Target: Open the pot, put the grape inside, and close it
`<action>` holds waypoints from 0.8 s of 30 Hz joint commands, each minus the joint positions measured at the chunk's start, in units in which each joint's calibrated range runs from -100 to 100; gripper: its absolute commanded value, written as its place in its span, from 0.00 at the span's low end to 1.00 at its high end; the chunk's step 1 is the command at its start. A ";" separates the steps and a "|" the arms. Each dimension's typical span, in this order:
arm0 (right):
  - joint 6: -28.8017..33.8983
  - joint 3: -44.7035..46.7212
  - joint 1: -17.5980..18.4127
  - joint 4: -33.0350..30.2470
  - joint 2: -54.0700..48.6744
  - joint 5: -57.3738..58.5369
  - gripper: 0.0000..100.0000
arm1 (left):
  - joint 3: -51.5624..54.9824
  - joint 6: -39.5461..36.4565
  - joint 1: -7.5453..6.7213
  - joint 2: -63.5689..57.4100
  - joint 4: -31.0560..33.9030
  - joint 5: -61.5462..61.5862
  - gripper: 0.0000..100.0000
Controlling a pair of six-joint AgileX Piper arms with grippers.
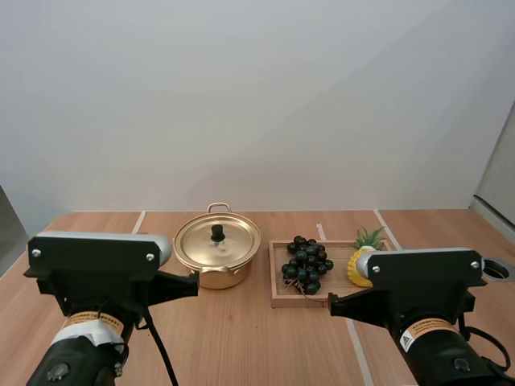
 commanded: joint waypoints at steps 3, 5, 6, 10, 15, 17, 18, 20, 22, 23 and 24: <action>-0.04 -9.42 -0.08 -2.90 -0.41 -3.04 0.00 | -5.87 0.17 0.05 -0.30 0.86 -1.76 0.00; -0.04 -13.31 -0.08 -3.05 -0.41 -3.04 0.00 | -8.48 0.17 0.05 -0.30 1.55 -1.76 0.00; -0.04 -14.94 -0.08 -3.05 -0.41 -3.04 0.00 | -9.87 0.17 0.05 -0.30 1.82 -1.76 0.00; -0.04 -23.10 -0.08 -3.05 -0.41 -2.56 0.00 | -15.39 0.17 0.05 -0.30 1.95 -1.16 0.00; -0.04 -33.84 -0.08 -3.05 -0.41 2.08 0.00 | -24.87 0.17 0.05 -0.30 3.05 6.89 0.00; -0.04 -38.48 -0.08 -3.05 -0.41 5.18 0.00 | -28.77 0.17 0.05 -0.30 3.94 12.53 0.00; -0.04 -40.33 -0.08 -3.05 -0.41 6.85 0.00 | -30.94 0.17 0.05 -0.30 4.42 15.27 0.00; -0.04 -44.97 -0.08 -3.05 -0.41 10.83 0.00 | -35.18 0.26 0.05 -0.30 4.75 20.57 0.00; -0.04 -48.91 -0.08 -3.05 -0.41 14.04 0.00 | -38.86 1.13 0.05 -0.30 4.75 25.22 0.00; -0.04 -51.05 -0.08 -3.05 -0.41 15.37 0.00 | -40.81 1.92 0.05 -0.30 4.75 27.28 0.00; -0.04 -53.09 -0.08 -3.05 -0.41 16.70 0.00 | -42.66 2.71 0.12 -0.30 4.75 29.77 0.00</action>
